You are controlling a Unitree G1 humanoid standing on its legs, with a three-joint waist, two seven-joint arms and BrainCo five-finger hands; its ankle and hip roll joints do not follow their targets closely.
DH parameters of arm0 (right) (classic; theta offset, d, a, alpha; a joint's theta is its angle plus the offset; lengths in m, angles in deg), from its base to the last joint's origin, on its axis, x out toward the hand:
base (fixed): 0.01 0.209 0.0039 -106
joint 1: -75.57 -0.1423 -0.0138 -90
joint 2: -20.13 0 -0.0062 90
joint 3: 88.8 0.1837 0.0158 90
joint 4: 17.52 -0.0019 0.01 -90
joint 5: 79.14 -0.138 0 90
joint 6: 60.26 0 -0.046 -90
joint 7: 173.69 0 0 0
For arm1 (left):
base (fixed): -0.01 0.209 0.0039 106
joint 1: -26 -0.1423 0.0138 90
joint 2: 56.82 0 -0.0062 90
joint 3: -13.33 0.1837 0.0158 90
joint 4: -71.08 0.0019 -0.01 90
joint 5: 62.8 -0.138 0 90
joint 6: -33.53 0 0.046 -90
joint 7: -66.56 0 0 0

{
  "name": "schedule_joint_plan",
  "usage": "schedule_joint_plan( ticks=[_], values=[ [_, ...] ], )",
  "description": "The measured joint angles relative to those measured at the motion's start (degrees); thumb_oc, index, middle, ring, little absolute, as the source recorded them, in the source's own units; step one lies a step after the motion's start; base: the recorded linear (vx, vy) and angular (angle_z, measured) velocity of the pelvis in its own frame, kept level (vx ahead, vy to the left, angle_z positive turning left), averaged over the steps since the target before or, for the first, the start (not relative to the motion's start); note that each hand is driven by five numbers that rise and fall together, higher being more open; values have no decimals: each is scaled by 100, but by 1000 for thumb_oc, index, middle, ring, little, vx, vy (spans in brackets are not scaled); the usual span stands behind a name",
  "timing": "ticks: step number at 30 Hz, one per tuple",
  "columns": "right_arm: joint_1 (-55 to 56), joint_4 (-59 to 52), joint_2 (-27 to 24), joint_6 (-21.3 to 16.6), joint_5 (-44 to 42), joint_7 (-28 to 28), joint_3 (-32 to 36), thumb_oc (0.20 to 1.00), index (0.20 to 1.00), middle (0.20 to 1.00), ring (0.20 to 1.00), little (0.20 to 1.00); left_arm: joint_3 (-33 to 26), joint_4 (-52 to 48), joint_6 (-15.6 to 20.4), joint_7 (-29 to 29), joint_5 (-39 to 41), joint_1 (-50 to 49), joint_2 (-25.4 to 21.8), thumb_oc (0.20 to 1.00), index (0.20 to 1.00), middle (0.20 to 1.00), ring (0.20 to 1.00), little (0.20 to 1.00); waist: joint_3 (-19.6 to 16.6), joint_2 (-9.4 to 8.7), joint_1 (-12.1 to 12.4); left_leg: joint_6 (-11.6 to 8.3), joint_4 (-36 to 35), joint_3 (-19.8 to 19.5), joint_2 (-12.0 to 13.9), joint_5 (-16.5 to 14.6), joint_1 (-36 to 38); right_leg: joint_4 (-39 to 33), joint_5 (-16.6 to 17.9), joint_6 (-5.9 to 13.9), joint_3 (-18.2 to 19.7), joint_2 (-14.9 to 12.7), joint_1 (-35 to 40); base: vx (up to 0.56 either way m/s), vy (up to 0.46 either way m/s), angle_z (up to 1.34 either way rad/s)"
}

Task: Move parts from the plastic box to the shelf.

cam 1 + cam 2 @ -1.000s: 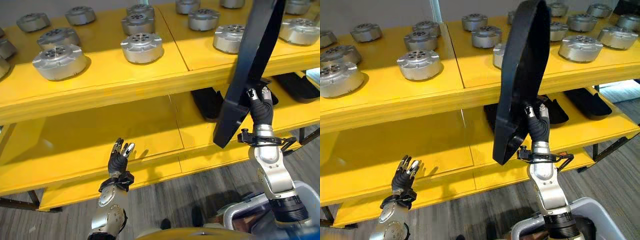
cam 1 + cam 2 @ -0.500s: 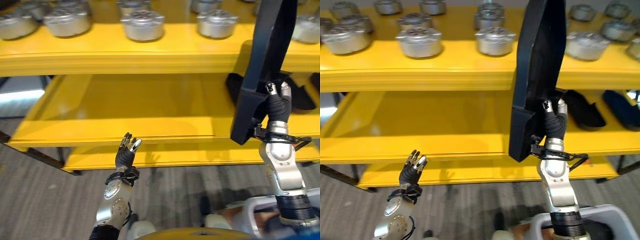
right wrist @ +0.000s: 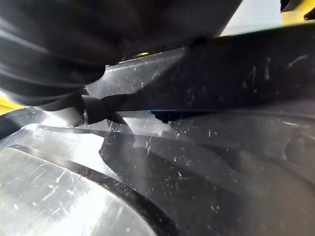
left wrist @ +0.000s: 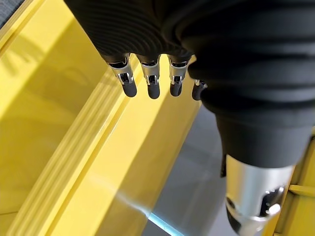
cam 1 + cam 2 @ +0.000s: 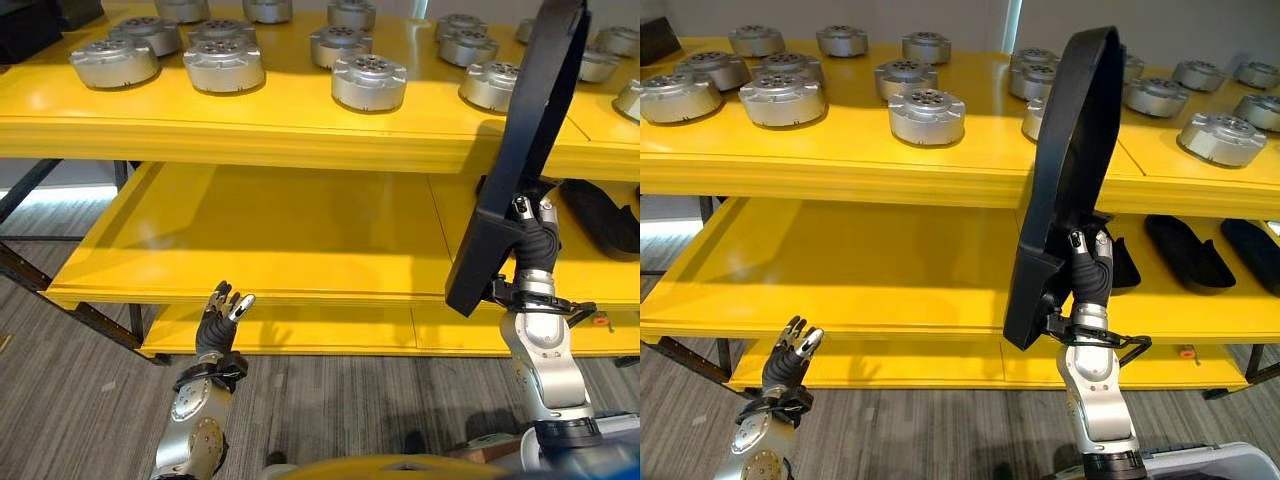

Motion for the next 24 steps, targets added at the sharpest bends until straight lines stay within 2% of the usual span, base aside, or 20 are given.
schedule_joint_plan(
  ticks=[3, 5, 7, 10, 12, 14, 18, 20, 24],
  values=[
    [19, -8, -21, 1, 10, 181, -43, 200, 200, 200, 200, 200, -3, -6, 0, 0, -2, -1, 0, 1000, 1000, 1000, 1000, 1000, -41, -57, -7, 1, 0, 15, 0, -1, -15, 0, 7, 5, 31, 3, -39, 16, 7, -6],
    [20, -197, -234, 27, 92, 406, -287, 200, 200, 200, 200, 200, -1, -15, 1, -3, -4, 8, 3, 1000, 1000, 1000, 1000, 1000, -58, -78, -17, 0, 0, 12, 1, -1, -53, 2, 21, 22, 40, 8, -77, 20, -5, 0],
    [13, -428, -639, 74, 341, 897, -904, 200, 200, 200, 200, 200, -2, -16, 13, -5, -4, 7, 24, 1000, 1000, 1000, 1000, 1000, -72, -89, 34, -7, 5, -2, 25, 4, -82, 24, 61, 72, 19, 32, -79, 20, -19, 7],
    [-136, -521, -941, 79, 516, 1466, -1639, 200, 200, 200, 200, 200, -5, -16, 44, -12, -4, 17, 24, 1000, 1000, 1000, 1000, 1000, -76, -99, 160, -51, 26, -2, 65, 30, -73, 26, 62, 72, 10, 74, -91, 0, 0, 0],
    [-264, -522, -995, 84, 564, 1550, -1713, 200, 200, 200, 200, 200, -11, -16, 107, -11, -3, -4, 17, 1000, 1000, 1000, 1000, 1000, -71, -96, 173, -41, 22, -2, 73, 24, -83, 24, 60, 69, 0, 78, -92, 18, -14, 1],
    [-502, -719, -1284, 60, 673, 1796, -1860, 200, 200, 200, 200, 200, -1, -29, 141, -26, -4, 33, 16, 1000, 1000, 1000, 1000, 1000, -69, -93, 160, -18, 1, 0, 94, 10, -90, 8, 49, 52, 0, 101, -84, 0, 0, 0],
    [-739, -798, -1380, 54, 719, 2018, -2156, 200, 200, 200, 200, 200, 4, -30, 146, -50, -4, 8, 23, 1000, 1000, 1000, 1000, 1000, -60, -88, 160, -18, 2, -3, 110, 9, -89, 1, 47, 50, -2, 116, -81, 0, 0, 0],
    [-742, -794, -1358, 57, 794, 2146, -2214, 200, 200, 200, 200, 200, -5, -30, 151, -61, -3, 9, 24, 1000, 1000, 1000, 1000, 1000, -41, -100, 274, -20, 4, -3, 118, 9, -90, 1, 47, 50, -7, 122, -79, 0, 0, 0],
    [-1041, -764, -1462, 57, 1258, 2233, -2415, 200, 200, 200, 200, 200, -9, -30, 152, -128, -4, 5, 24, 1000, 1000, 1000, 1000, 1000, -9, -116, 333, -20, 23, -19, 120, 9, -106, 0, 46, 48, -27, 123, -77, 0, 0, 0]
  ],
)
